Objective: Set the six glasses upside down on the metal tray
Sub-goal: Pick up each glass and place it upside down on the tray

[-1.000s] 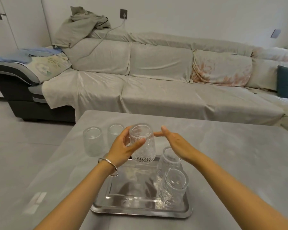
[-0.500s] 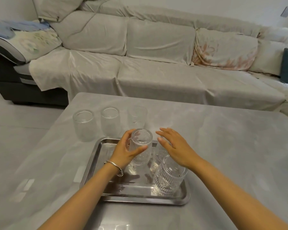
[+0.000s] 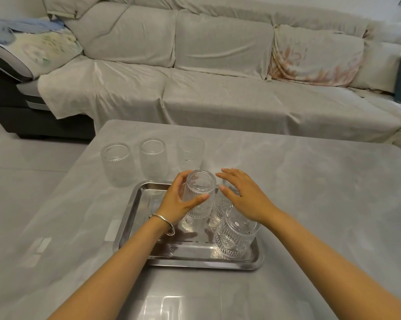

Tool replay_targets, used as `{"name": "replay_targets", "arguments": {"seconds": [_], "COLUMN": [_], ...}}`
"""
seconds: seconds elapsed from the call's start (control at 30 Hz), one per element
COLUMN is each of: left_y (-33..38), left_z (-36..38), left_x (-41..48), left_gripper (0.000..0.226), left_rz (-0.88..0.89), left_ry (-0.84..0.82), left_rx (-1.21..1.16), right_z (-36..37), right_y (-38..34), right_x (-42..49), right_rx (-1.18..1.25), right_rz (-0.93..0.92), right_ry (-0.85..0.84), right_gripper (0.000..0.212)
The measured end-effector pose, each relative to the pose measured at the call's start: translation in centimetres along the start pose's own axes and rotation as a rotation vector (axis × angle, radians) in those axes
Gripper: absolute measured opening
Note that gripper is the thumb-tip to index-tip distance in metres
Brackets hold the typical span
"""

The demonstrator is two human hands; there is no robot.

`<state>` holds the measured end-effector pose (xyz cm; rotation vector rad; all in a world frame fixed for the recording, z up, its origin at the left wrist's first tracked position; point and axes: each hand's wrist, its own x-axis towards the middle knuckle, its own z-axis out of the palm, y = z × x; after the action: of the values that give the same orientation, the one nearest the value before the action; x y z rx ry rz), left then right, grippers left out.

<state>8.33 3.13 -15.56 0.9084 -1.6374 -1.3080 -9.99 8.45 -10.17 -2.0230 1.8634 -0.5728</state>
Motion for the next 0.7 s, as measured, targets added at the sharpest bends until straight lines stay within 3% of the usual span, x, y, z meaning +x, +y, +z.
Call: {"name": "replay_targets", "arguments": {"seconds": [0.13, 0.23, 0.4, 0.53, 0.6, 0.7], "left_y": [0.3, 1.2, 4.4, 5.3, 5.0, 4.4], "left_z": [-0.5, -1.8, -5.1, -7.9, -8.5, -7.7], "left_x": [0.0, 0.4, 3.7, 8.1, 10.3, 12.9], "left_gripper": [0.070, 0.081, 0.067, 0.070, 0.082, 0.091], "left_rz": [-0.020, -0.038, 0.049, 0.125, 0.050, -0.104], "left_ry": [-0.048, -0.059, 0.130, 0.106, -0.002, -0.135], "left_rx": [0.074, 0.101, 0.093, 0.527, 0.738, 0.795], "right_z": [-0.3, -1.3, -2.8, -2.9, -2.7, -2.2], "right_y": [-0.2, -0.8, -1.6, -1.0, -0.3, 0.7], "right_x": [0.2, 1.1, 5.4, 9.5, 11.1, 13.0], "right_rx": [0.015, 0.154, 0.375, 0.426, 0.473, 0.572], "right_rz": [0.012, -0.002, 0.056, 0.144, 0.211, 0.304], "right_ry": [-0.019, 0.014, 0.009, -0.098, -0.179, -0.317], "right_gripper": [0.044, 0.042, 0.043, 0.051, 0.061, 0.063]}}
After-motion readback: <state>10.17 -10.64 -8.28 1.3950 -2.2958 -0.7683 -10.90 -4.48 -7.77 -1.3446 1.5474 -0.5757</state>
